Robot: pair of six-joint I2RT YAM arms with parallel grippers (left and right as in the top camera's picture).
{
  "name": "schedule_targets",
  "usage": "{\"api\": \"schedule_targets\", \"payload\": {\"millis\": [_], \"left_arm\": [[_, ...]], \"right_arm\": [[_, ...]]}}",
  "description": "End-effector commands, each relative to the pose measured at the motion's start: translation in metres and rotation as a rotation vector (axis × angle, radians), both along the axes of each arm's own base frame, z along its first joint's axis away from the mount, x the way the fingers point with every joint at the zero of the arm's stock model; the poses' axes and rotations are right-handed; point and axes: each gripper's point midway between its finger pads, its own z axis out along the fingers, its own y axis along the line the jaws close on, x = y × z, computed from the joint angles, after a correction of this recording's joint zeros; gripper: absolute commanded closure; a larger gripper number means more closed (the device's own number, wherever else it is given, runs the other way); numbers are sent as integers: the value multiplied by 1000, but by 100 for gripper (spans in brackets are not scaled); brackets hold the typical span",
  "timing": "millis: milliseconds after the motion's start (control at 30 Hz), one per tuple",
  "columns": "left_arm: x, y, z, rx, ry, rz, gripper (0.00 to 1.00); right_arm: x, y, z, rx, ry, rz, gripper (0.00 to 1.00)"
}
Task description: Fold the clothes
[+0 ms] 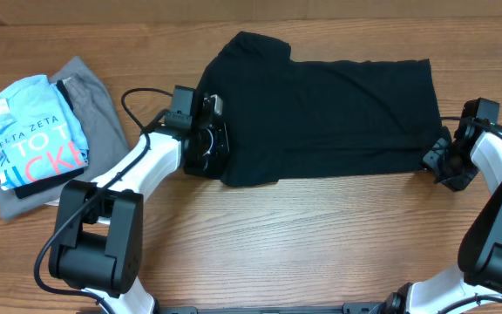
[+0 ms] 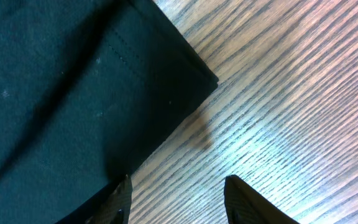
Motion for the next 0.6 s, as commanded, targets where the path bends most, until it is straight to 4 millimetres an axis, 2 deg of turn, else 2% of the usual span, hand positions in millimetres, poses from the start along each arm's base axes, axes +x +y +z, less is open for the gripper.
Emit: {"api": "schedule_targets", "payload": {"millis": [0,133,267,300,367,400,533,567], "left_arm": [[10,-20,35,-207,-24,-79,96],[34,2,51,-243,-52,13,96],[53,34,45,-165,-86,127,88],[55,38,43,-141,-91,144,81],[57,40,41,-114,-97,157,53],[57,40,40,-110,-98,156,49],[49,26,42,-148,-77,114,58],[47,21,45,-172,-72,96,63]], "right_arm": [[0,0,0,2,-5,1,48],[0,0,0,1,-8,1,48],[1,0,0,0,-9,1,48],[1,0,0,0,-10,1,48],[2,-1,0,-1,-13,1,48],[2,-1,0,-1,-13,1,48],[1,-1,0,-1,-11,1,48],[1,0,0,0,-10,1,48]]}}
